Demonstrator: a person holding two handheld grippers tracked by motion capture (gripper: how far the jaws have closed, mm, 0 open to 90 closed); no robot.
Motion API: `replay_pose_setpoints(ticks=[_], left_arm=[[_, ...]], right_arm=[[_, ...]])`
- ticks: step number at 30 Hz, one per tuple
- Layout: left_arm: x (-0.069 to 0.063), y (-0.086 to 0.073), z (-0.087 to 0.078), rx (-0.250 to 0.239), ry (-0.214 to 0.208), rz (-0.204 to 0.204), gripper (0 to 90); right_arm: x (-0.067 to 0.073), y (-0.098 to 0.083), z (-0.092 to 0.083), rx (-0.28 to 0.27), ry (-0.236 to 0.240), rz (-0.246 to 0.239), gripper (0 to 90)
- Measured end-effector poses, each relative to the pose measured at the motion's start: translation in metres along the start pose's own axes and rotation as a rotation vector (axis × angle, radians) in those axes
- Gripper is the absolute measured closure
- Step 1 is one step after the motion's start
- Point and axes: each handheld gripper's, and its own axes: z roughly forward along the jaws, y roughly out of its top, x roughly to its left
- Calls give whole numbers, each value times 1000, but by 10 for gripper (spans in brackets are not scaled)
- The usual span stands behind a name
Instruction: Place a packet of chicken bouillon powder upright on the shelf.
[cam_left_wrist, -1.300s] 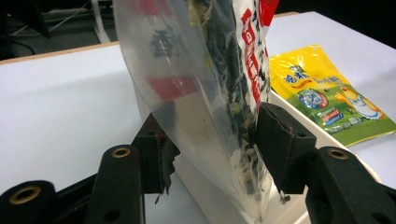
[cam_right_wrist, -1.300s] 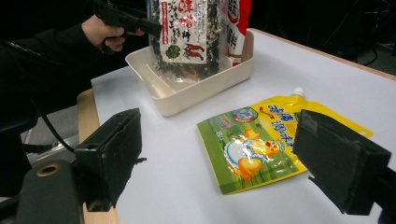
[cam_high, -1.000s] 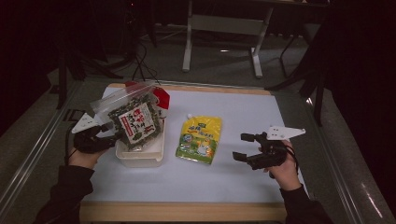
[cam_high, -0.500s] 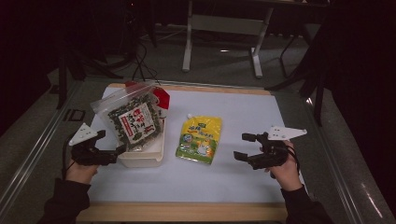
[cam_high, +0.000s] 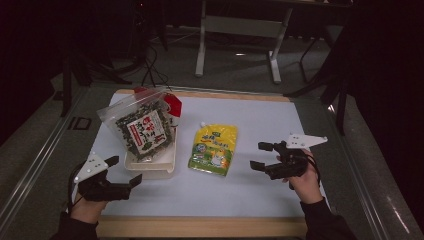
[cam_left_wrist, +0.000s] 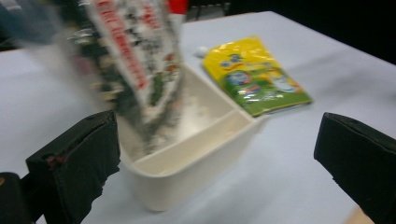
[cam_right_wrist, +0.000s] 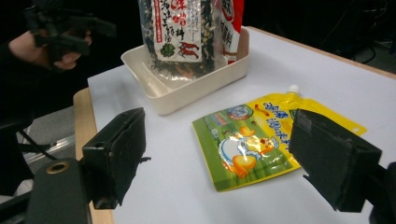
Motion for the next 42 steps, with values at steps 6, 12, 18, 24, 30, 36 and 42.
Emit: replay_pose_setpoints(ticks=[6,12,18,24,30,36,42], left_arm=[[-24,4,3,-6,-53,42,15],[-41,2,16,-15,-114,58,15],[-49,-1,30,-20,-143,80,16],[-61,-10,41,-35,-134,94,16],[-70,-16,51,-29,-159,101,16],[-74,-23,61,-15,-190,101,16],[-76,-27,64,-9,-197,103,16]], right_arm=[[-3,1,1,-17,-12,-6,175],[-4,0,9,23,-44,-13,156],[-5,0,17,4,-45,5,134],[-5,2,30,11,-71,-22,147],[-7,6,49,43,-110,-52,438],[-15,10,74,77,-100,-31,730],[-30,14,100,109,-119,-20,867]])
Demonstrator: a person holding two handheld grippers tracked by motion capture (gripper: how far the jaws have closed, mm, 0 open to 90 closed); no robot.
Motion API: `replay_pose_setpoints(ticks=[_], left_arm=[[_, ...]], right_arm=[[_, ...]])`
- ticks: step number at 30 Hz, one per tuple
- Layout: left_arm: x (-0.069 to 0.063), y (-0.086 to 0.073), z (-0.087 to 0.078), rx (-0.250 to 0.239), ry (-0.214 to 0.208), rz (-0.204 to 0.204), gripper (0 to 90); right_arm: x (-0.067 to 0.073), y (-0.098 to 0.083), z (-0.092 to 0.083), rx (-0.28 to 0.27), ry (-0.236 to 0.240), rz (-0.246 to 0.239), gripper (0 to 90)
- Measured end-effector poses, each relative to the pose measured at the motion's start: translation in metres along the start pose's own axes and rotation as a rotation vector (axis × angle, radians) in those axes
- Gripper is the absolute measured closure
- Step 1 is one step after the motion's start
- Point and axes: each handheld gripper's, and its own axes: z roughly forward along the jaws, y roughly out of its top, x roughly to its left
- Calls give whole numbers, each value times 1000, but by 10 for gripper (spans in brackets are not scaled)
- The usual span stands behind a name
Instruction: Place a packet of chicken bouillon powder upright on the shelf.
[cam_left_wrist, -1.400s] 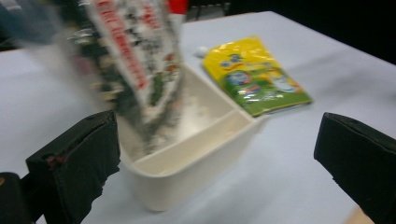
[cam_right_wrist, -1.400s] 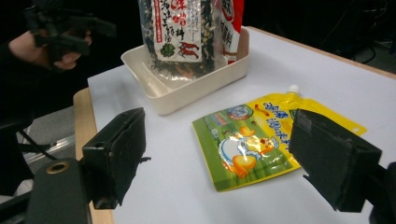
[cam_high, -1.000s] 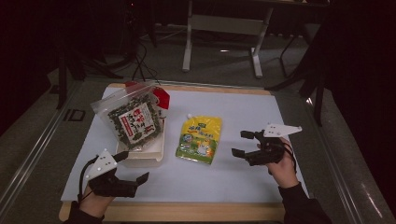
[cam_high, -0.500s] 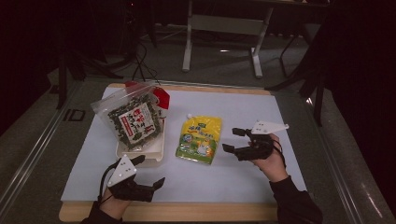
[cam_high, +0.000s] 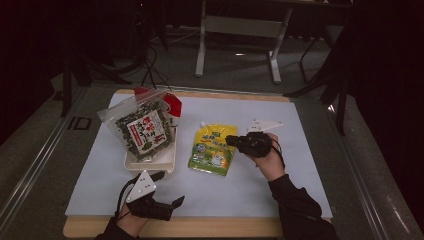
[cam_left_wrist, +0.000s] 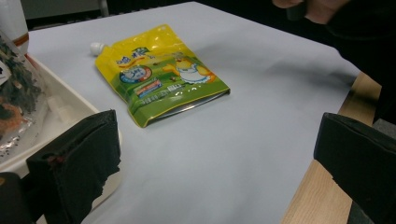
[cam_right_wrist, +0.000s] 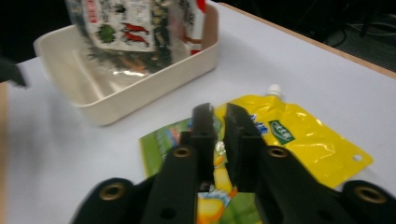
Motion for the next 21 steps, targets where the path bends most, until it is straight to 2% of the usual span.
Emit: replay_pose_setpoints(ticks=[2,12,21], left_arm=[[0,0,0,-5,-4,1,16],[0,-2,1,-14,-9,7,16],[0,-3,-1,-23,-11,14,16]], right_arm=[[-4,2,8,8,-13,-3,899],[-28,14,48,40,-30,34,900],[-50,20,84,67,-66,90,900]])
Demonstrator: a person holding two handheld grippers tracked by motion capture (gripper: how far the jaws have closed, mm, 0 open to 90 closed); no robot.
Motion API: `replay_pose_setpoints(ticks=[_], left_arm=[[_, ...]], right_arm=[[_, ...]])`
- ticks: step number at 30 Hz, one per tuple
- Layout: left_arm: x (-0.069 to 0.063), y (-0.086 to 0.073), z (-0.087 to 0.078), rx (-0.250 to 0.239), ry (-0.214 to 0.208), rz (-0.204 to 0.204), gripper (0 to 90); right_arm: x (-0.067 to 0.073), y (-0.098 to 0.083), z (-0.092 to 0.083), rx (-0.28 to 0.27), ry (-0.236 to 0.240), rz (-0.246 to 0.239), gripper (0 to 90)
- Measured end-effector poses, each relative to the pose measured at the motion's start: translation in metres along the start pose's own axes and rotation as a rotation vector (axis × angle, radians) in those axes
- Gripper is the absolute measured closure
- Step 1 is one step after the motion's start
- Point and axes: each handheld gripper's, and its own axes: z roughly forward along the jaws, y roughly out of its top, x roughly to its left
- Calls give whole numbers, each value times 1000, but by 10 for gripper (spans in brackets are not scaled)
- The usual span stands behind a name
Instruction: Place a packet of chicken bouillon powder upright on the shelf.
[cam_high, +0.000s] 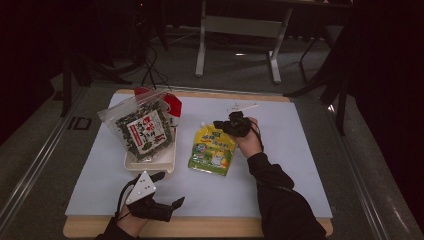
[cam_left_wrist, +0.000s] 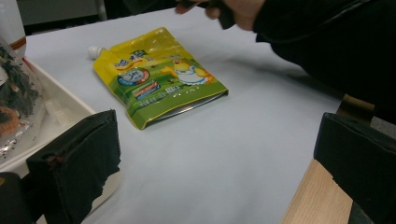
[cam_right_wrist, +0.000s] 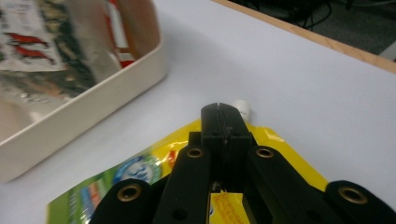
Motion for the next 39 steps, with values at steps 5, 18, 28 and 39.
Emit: replay_pose_setpoints(ticks=[5,18,28,39], left_arm=[[0,-1,0,16,-5,10,16],[0,-2,-3,24,-15,25,16],[1,-3,-7,23,-8,24,16],[1,-4,-8,18,-6,23,16]], right_arm=[[-8,1,18,23,-16,17,900],[-21,4,54,83,-72,45,900],[-28,9,82,159,-119,58,900],[-22,8,89,182,-108,51,900]])
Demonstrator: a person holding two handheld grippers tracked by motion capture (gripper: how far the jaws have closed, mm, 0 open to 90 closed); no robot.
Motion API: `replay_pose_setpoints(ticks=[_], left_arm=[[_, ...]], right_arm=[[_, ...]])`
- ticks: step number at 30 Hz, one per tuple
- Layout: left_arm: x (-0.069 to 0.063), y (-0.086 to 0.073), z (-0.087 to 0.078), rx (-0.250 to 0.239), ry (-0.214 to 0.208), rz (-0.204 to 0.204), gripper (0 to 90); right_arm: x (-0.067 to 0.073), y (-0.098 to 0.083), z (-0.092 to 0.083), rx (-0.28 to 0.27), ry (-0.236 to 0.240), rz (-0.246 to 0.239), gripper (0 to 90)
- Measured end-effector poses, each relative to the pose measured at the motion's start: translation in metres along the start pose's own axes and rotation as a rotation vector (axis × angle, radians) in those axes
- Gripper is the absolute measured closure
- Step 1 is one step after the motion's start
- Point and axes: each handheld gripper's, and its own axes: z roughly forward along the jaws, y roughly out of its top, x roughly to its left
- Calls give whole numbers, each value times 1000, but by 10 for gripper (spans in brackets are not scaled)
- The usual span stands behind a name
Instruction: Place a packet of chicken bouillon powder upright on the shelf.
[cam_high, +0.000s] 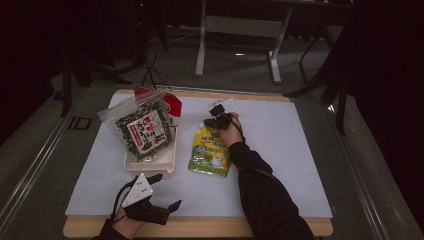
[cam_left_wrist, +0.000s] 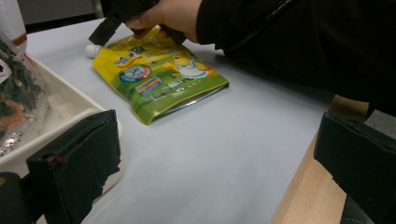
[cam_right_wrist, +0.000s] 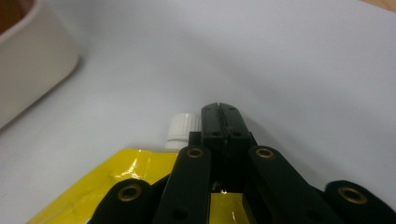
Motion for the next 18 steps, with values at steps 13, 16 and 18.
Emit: replay_pose_setpoints(ticks=[13,16,18], left_arm=[[-1,0,3,10,-3,2,16],[-1,1,3,10,-4,6,16],[-2,1,4,10,-4,8,15]], right_arm=[[23,-18,-6,5,51,-52,900],[26,-20,-8,9,62,-51,900],[30,-24,-11,11,62,-58,900]])
